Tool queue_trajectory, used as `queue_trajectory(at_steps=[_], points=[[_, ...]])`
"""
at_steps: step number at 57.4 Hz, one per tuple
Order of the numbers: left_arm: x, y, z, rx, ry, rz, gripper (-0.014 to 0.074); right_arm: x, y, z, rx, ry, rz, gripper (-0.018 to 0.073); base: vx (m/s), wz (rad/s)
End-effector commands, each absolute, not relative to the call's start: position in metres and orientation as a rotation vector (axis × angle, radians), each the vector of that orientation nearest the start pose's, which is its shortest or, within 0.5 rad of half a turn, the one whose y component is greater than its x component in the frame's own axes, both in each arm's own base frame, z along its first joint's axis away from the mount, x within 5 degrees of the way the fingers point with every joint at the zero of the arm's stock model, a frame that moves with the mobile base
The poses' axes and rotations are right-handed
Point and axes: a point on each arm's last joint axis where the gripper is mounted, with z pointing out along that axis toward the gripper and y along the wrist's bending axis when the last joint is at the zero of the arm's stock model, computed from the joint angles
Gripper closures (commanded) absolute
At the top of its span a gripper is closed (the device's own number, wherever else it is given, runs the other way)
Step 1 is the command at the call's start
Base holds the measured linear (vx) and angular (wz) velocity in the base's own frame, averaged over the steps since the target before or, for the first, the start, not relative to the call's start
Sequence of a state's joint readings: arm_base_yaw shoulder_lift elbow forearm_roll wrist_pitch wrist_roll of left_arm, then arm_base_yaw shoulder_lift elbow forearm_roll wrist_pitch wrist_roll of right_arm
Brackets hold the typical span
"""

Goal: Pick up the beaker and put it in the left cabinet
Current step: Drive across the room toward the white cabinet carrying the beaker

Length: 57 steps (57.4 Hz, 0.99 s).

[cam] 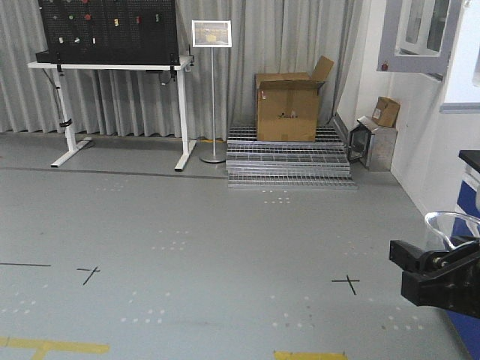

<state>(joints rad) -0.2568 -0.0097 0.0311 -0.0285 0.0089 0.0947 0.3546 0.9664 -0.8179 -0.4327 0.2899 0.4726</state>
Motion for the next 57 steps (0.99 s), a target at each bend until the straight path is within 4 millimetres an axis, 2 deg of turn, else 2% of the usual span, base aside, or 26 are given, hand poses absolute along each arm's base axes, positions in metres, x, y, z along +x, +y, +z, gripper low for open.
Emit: queue_trajectory(at_steps=[1, 57], points=[[0.0536, -0.014, 0.2055, 0.222, 1.413, -0.168, 0.0596, 0.1975, 0.0633, 0.3736, -0.223, 1.773, 0.188, 0.0564, 0.65, -0.04], [0.0536, -0.014, 0.2055, 0.222, 1.413, -0.168, 0.0596, 0.1975, 0.0632, 0.3735, -0.222, 1.775, 0.187, 0.0564, 0.64, 0.02]])
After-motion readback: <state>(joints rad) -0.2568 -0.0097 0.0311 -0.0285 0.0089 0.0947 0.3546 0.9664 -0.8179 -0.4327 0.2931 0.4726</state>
